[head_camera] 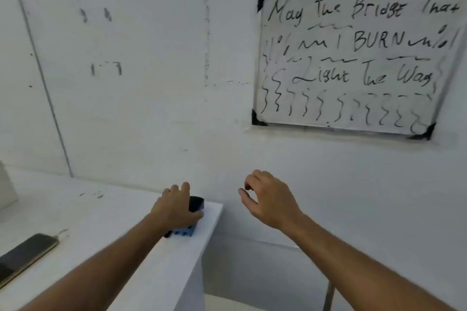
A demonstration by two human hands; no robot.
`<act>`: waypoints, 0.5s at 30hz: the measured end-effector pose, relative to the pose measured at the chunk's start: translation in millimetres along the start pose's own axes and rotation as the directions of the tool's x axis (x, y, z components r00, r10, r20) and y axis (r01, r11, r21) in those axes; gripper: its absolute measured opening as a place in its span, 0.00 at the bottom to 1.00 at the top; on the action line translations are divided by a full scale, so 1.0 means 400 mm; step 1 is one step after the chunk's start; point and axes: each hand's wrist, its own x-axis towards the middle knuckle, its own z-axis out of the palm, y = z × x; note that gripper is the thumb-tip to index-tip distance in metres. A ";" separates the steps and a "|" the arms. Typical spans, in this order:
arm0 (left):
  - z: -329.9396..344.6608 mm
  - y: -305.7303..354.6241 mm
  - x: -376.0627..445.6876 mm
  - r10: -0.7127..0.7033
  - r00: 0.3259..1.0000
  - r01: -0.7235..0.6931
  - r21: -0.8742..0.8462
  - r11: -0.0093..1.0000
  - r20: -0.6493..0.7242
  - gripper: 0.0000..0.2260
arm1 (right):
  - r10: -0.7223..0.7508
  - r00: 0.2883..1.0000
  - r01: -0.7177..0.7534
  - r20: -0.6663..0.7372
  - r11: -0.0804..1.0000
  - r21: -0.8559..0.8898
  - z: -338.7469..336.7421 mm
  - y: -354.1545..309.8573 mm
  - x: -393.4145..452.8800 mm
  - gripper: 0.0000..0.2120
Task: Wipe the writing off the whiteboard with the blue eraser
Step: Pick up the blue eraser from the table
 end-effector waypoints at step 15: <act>0.010 0.049 -0.016 -0.013 0.990 -0.059 -0.502 0.863 -0.139 0.30 | 0.351 0.802 -0.525 0.484 0.801 0.288 0.141 -0.061 0.035 0.30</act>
